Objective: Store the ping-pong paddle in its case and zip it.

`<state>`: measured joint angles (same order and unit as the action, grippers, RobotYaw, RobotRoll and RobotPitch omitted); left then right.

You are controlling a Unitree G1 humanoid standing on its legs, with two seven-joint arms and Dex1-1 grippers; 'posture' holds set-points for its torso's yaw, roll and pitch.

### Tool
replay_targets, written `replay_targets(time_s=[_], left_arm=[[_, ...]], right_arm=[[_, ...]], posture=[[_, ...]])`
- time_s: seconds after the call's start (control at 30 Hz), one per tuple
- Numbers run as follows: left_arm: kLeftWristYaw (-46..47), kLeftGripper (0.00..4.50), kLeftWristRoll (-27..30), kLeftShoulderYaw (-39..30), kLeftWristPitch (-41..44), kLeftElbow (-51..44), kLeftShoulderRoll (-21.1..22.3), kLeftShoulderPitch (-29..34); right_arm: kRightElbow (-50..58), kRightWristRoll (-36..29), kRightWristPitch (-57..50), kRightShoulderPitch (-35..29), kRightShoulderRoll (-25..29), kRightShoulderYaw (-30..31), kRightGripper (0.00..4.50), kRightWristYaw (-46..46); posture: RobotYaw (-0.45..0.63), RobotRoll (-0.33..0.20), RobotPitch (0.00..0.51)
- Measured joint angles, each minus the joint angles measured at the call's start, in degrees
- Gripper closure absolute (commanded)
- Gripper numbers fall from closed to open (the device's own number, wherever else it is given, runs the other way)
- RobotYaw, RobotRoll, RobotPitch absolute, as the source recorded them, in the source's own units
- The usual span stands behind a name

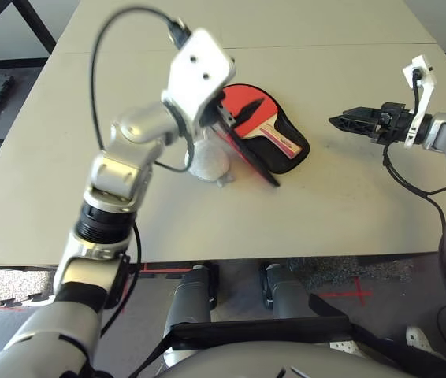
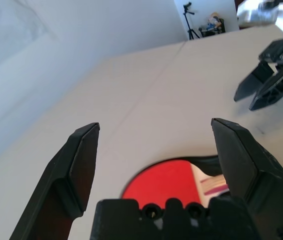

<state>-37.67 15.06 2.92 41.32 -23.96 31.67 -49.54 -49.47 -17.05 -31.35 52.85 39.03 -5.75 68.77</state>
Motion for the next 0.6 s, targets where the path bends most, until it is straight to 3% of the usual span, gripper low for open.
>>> replay_targets(time_s=[0.13,0.3,0.43,0.6], left_arm=[[-4.99,0.00,2.54,-4.62,4.55,-2.94,12.83,1.64],[-10.73,0.00,3.14,-10.64,4.93,-2.95,24.54,18.47],[-13.28,0.00,2.81,-14.39,3.03,-2.61,29.03,31.52],[-13.38,0.00,3.17,-15.76,2.40,-4.58,29.20,35.94]], right_arm=[[-0.41,0.02,0.37,0.11,-1.65,0.00,0.03,-0.08],[-1.08,0.21,1.06,0.69,-2.51,0.19,0.03,0.51],[-1.36,0.32,1.04,0.77,-2.54,0.54,0.03,2.66],[-1.31,0.50,1.02,0.78,-2.88,0.78,0.03,4.24]], posture=[[0.21,0.000,0.216],[0.23,0.000,0.217],[0.24,0.000,0.219],[0.23,0.000,0.222]])
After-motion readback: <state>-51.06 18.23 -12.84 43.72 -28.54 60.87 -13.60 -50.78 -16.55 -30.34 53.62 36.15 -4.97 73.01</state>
